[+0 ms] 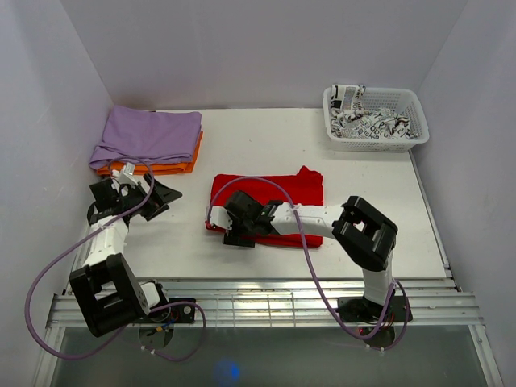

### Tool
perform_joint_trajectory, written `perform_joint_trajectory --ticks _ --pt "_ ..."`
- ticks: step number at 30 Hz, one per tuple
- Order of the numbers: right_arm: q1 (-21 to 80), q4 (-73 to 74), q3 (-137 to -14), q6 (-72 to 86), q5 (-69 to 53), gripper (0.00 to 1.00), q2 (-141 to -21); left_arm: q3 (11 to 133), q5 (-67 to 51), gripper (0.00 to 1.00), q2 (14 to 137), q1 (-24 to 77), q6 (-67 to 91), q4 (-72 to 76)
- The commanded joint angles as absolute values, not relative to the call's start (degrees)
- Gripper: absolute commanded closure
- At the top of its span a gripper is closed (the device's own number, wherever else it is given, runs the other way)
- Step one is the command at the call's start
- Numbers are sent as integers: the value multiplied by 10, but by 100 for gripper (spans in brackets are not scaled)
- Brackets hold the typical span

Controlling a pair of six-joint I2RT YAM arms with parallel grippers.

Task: Fold and stack the trousers
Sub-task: Neatly place the folded trousers to the corner

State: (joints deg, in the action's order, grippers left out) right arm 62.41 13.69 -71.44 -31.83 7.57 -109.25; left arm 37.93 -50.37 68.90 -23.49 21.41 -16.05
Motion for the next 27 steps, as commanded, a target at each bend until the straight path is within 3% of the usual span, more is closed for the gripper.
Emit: perform_joint_trajectory --ticks 1,9,20,23,26,27 --pt "623 96 -701 -317 105 8 -1113 367 -489 2 685 -236 232 -138" --pt "638 127 -715 -278 62 6 -1068 349 -480 2 693 -236 243 -105" --pt "637 123 -773 -272 76 10 -1150 347 -467 2 685 -236 229 -105" --pt "635 117 -767 -279 73 21 -1176 348 -466 2 686 -236 226 -106" --pt "632 102 -752 -287 76 52 -1199 344 -471 2 686 -236 237 -99" --pt "630 100 -748 -286 72 75 -1207 342 -475 2 686 -236 240 -96"
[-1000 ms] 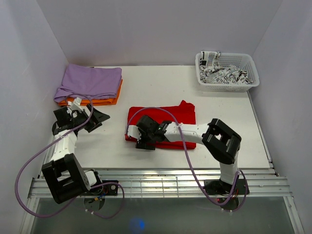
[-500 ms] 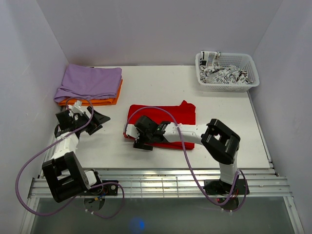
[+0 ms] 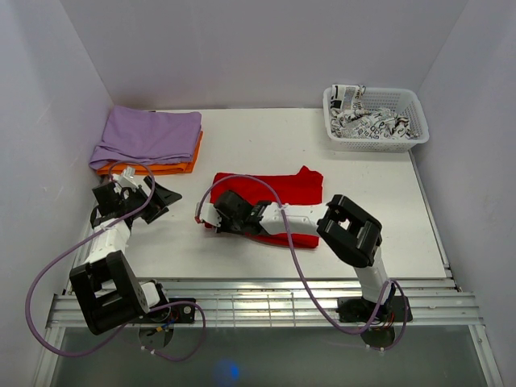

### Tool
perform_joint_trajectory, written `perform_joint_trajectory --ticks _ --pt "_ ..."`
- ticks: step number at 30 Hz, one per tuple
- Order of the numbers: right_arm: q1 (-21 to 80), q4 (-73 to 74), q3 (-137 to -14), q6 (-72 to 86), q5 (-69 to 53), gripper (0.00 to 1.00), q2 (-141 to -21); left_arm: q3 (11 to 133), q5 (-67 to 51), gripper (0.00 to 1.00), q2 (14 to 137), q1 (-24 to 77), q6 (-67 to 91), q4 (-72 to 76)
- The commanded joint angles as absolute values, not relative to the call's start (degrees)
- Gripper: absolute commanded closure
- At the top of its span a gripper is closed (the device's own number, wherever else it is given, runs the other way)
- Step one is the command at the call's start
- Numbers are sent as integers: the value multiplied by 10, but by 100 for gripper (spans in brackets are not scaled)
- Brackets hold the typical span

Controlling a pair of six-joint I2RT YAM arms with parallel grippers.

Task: Fold and stack the trousers
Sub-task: Neatly place the folded trousers to the corner

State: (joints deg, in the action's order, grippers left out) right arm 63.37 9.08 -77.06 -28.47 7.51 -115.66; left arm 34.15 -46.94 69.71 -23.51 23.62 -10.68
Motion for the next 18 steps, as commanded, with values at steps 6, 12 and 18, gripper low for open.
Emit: perform_joint_trajectory --ticks 6,12,18 --pt "585 104 -770 -228 -43 92 -1175 316 -504 2 684 -236 287 -84" --pt "543 96 -798 -159 -173 92 -1128 262 -498 2 677 -223 405 -5" --pt "538 76 -801 -126 -201 92 -1125 257 -418 2 678 -144 482 68"
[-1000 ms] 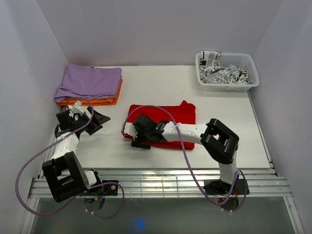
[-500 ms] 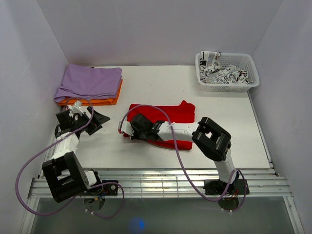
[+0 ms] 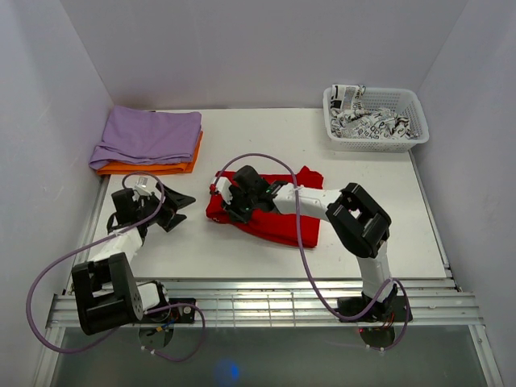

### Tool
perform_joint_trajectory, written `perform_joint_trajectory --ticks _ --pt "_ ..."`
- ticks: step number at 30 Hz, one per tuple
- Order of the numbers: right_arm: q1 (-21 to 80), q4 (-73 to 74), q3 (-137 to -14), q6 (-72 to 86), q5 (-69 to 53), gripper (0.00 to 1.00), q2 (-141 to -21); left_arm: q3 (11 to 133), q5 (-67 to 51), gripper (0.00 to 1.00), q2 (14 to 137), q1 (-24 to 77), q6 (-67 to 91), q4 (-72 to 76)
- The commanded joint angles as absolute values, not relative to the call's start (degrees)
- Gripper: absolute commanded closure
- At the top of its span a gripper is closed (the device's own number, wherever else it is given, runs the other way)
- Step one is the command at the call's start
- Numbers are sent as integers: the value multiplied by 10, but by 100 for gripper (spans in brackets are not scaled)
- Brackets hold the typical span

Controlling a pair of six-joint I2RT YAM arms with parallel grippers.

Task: Fold and stack the trousers
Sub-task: Neatly place the folded trousers to the corner

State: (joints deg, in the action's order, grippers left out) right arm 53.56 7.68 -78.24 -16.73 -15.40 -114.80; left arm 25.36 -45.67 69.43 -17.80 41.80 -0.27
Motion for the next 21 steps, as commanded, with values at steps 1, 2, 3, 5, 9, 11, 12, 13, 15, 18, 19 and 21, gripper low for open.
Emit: perform_joint_trajectory --ticks 1,2,3,5,9,11,12,13,15,18,19,21 --pt "538 70 -801 -120 -200 92 -1127 259 -407 2 680 -132 504 76" --pt "538 67 -802 -116 -198 92 -1129 262 -380 2 683 -103 514 80" --pt "538 66 -808 -113 -193 92 -1135 266 -366 2 688 -90 521 88" --pt "537 57 -812 -98 -190 92 -1140 281 -325 2 710 -50 542 93" --pt "536 40 -826 -78 -171 92 -1151 297 -276 2 759 -13 580 91" --pt "535 35 -835 -70 -168 92 -1155 303 -260 2 780 13 593 91" --pt "534 35 -839 -67 -164 92 -1159 306 -246 2 786 19 593 91" --pt "534 35 -848 -64 -163 92 -1163 308 -238 2 789 26 593 91" --pt "534 33 -854 -54 -159 92 -1171 314 -221 2 800 44 598 86" --pt "534 25 -867 -40 -151 92 -1181 324 -228 2 825 62 613 90" --pt "534 25 -872 -39 -153 92 -1186 326 -231 2 829 68 613 93" --pt "534 27 -888 -27 -152 92 -1198 327 -230 2 838 79 617 111"
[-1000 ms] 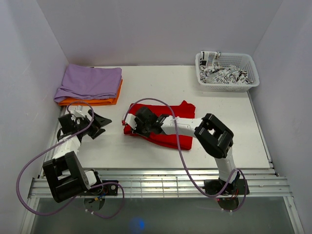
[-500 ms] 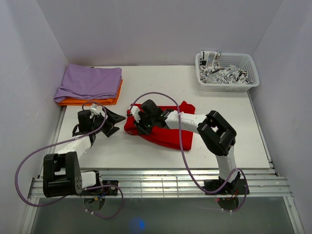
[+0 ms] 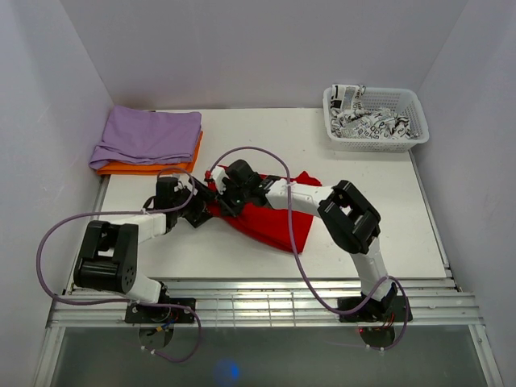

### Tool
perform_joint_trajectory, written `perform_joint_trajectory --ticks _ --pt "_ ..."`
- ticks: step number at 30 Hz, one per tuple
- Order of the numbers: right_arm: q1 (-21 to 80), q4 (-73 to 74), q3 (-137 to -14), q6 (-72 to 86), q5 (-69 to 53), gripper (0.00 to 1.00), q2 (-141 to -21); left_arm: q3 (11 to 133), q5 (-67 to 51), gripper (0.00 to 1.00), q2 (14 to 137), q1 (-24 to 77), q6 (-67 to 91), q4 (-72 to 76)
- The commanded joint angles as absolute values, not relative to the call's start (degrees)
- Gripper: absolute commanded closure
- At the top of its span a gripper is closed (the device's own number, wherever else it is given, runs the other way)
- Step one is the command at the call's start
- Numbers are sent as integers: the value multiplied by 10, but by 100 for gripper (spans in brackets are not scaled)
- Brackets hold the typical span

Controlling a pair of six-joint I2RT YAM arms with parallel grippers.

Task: Fold and stack the trousers
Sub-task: Neatly place the folded trousers to the corner

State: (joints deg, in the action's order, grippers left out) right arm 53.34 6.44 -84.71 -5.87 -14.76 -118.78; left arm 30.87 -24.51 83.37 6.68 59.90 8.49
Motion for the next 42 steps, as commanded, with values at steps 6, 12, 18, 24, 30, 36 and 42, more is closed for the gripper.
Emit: perform_joint_trajectory --ticks 6,12,18,24,30,36,42 --pt "535 24 -909 22 -149 92 -1209 330 -243 14 894 85 635 125" --pt "535 7 -892 82 -182 92 -1198 351 -238 33 922 87 652 139" --pt "535 -10 -887 96 -178 92 -1197 350 -246 67 934 86 652 159" --pt "532 32 -871 28 -226 40 -1167 340 -226 100 903 85 620 157" --pt "456 86 -777 -40 -283 10 -1048 380 -229 100 864 89 484 148" --pt "341 152 -716 -127 -264 10 -942 478 -212 100 841 108 283 124" --pt "267 163 -663 -159 -244 10 -890 603 -146 100 854 119 174 79"
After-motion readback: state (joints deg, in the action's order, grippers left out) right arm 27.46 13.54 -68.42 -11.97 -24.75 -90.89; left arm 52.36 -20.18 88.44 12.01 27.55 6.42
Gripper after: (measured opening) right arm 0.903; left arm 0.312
